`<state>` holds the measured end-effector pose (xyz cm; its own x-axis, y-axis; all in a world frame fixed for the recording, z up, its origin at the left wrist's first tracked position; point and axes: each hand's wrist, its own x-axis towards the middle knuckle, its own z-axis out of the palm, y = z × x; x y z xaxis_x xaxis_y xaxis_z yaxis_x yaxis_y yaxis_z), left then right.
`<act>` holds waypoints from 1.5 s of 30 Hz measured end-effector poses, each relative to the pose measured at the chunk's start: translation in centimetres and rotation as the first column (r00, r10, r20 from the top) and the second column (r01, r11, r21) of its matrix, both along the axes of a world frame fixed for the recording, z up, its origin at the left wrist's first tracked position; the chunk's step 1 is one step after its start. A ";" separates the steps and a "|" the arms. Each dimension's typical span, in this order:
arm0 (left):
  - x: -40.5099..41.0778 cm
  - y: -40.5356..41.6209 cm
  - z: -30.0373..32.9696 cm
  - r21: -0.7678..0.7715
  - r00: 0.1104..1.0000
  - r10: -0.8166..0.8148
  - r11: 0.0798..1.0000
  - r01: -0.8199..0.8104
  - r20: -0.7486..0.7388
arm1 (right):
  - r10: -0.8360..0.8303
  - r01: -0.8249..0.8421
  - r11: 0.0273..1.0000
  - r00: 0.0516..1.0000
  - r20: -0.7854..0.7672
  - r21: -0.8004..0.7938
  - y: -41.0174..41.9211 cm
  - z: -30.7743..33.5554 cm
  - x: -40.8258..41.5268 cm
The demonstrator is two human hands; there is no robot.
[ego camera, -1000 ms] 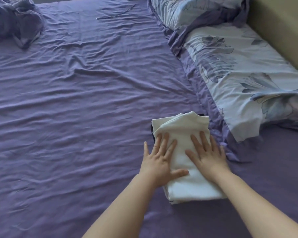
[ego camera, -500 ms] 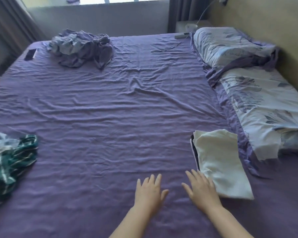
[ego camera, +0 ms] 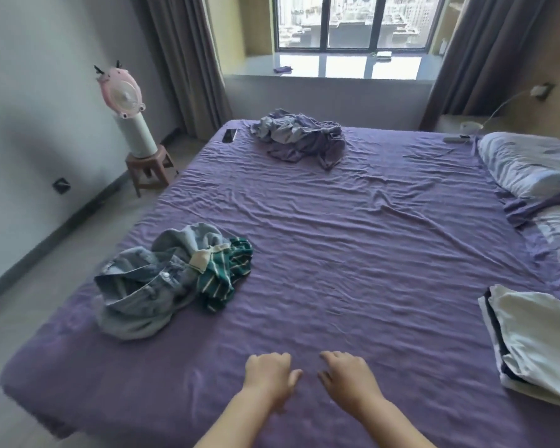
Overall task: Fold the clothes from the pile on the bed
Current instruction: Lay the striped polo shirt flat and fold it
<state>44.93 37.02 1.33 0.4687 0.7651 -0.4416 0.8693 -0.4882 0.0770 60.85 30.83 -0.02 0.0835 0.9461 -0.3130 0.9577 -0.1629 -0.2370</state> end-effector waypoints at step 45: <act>-17.9 38.7 -2.9 -0.169 0.928 0.320 0.942 -0.290 0.192 | -0.081 0.062 0.980 0.993 -0.090 -0.189 36.2 -2.1 -17.4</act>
<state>27.04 75.69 -1.61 0.3170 0.8258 -0.4665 0.9299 -0.1741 0.3239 43.41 67.04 -2.15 0.1095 0.8636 -0.4921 0.9159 -0.2800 -0.2876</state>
